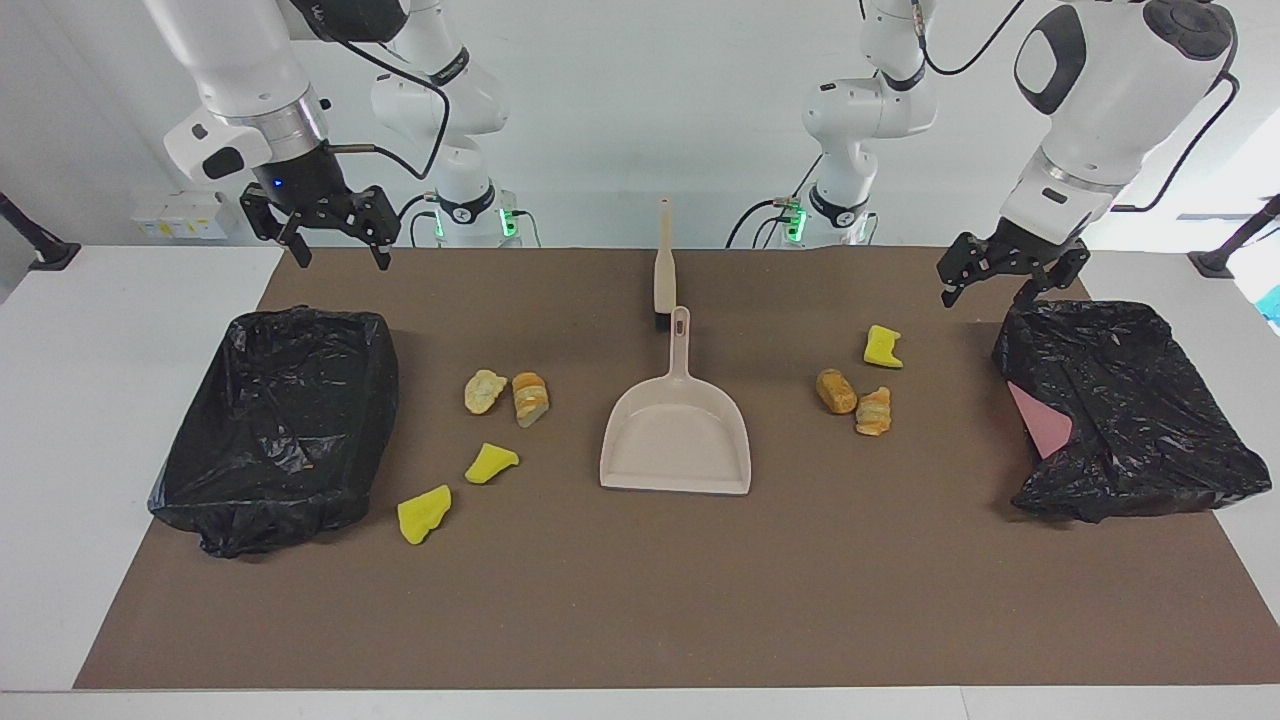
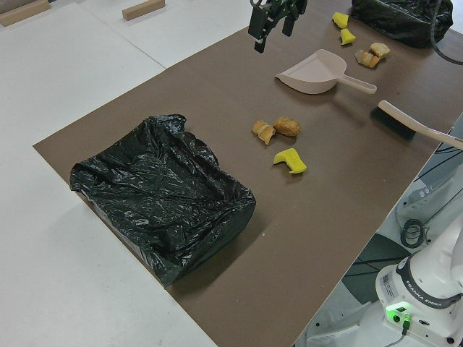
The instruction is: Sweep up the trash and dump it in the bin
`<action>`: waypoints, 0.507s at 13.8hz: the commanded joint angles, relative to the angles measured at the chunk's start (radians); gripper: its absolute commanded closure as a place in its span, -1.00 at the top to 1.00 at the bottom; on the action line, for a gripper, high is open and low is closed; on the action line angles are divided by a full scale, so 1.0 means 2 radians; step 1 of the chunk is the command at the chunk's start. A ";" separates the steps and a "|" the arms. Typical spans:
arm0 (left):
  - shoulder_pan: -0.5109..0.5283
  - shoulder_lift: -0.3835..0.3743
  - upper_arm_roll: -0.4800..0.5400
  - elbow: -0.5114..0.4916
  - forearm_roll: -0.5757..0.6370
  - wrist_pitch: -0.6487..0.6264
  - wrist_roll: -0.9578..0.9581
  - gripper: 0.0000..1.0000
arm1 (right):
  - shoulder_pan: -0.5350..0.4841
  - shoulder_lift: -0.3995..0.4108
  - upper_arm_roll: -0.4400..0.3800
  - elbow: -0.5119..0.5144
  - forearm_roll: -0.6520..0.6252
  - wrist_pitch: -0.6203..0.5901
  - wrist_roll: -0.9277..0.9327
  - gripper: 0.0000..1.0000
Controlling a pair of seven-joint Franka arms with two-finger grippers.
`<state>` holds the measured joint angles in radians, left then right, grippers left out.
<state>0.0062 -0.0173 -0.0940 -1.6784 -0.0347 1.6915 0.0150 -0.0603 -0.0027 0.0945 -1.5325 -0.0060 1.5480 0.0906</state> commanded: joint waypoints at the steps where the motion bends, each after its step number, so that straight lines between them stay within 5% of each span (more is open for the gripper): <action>1: 0.000 0.007 0.001 0.014 -0.006 -0.010 -0.001 1.00 | -0.007 -0.009 0.001 -0.011 0.011 0.006 -0.015 1.00; 7: 0.000 0.006 0.001 0.011 -0.006 -0.010 0.000 1.00 | -0.015 -0.010 0.000 -0.014 0.007 0.006 -0.015 1.00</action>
<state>0.0062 -0.0153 -0.0941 -1.6784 -0.0350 1.6914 0.0150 -0.0746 -0.0027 0.0931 -1.5335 -0.0060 1.5479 0.0905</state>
